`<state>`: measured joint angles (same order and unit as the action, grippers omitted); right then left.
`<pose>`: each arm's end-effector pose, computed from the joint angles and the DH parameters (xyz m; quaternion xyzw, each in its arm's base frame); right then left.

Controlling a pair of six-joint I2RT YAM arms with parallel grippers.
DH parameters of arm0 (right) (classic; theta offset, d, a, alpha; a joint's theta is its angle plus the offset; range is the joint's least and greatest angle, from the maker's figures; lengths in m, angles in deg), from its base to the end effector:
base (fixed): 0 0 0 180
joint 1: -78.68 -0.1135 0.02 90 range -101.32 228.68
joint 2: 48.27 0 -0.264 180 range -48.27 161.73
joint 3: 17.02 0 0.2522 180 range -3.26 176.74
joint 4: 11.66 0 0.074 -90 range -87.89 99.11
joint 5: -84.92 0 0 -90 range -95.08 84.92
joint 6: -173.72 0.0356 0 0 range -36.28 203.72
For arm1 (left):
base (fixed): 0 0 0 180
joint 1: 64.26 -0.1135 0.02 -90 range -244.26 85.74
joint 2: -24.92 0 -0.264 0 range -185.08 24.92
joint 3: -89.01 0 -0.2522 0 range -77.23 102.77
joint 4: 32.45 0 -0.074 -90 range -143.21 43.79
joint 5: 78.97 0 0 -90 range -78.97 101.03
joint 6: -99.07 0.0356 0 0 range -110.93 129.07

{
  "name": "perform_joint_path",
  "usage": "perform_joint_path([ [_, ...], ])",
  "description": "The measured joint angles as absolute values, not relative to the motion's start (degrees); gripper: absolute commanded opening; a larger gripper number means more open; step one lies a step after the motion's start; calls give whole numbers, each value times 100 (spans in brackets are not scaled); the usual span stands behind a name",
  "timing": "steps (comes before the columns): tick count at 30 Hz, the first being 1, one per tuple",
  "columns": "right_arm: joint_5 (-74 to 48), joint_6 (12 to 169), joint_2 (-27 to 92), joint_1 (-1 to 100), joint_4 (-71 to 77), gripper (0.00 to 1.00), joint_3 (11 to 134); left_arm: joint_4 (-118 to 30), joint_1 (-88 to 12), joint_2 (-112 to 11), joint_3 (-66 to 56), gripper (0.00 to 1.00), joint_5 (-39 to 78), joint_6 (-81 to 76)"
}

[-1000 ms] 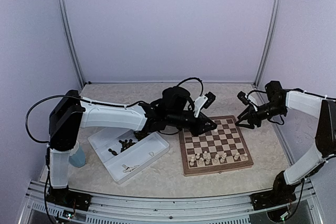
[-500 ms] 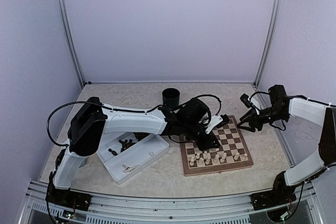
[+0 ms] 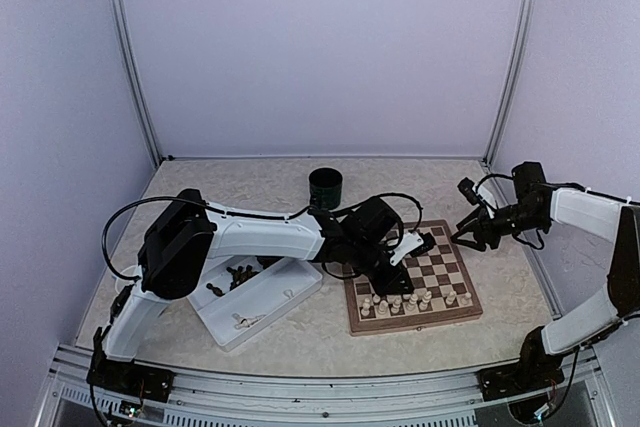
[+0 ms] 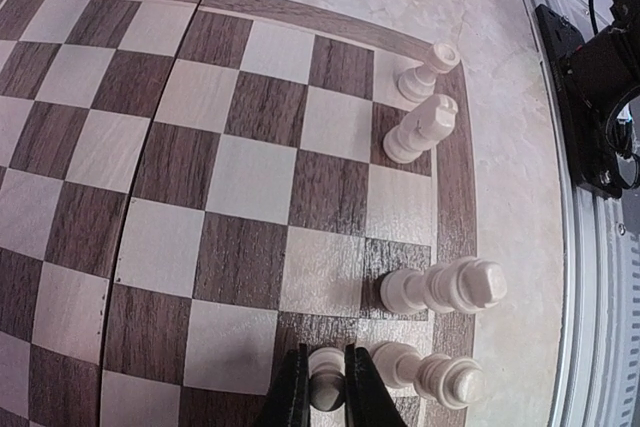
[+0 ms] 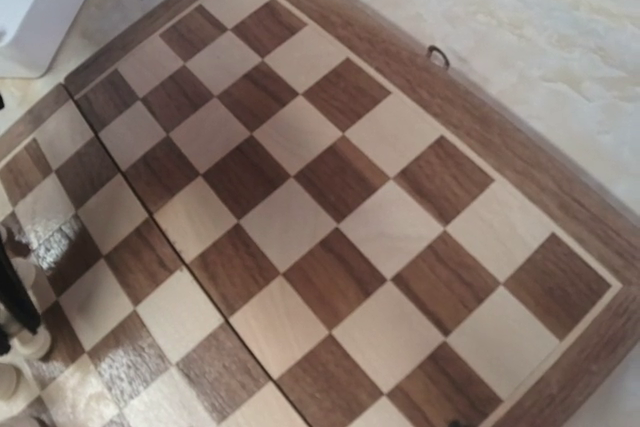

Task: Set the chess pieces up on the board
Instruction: Place the pawn on d2, then adjust the pawn at a2.

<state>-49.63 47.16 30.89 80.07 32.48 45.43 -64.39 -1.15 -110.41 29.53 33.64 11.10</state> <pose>0.2608 0.0187 0.2135 -0.3615 0.8249 0.2712 0.3395 0.2251 -0.4742 0.1568 0.5516 0.7293 -0.3406 0.2186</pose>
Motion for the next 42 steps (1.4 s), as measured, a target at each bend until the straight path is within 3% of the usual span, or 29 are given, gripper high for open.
perform_joint_path([
  [9, -4978, 4727, 3089, 8007, 3224, 54, 4541, -6469, -111, -11065, 2977, 27, 3342, 1147],
  [17, -5000, 4740, 3089, 8007, 3219, 54, 4541, -6294, -106, -11063, 2955, 29, 3310, 1149],
  [27, -5007, 4751, 3089, 8007, 3219, 54, 4541, -6266, -106, -10962, 2808, 40, 3189, 1160],
  [42, -4836, 4867, 3089, 8007, 3033, 54, 4517, -6496, -622, -8781, 1110, 44, 2811, 1160],
])
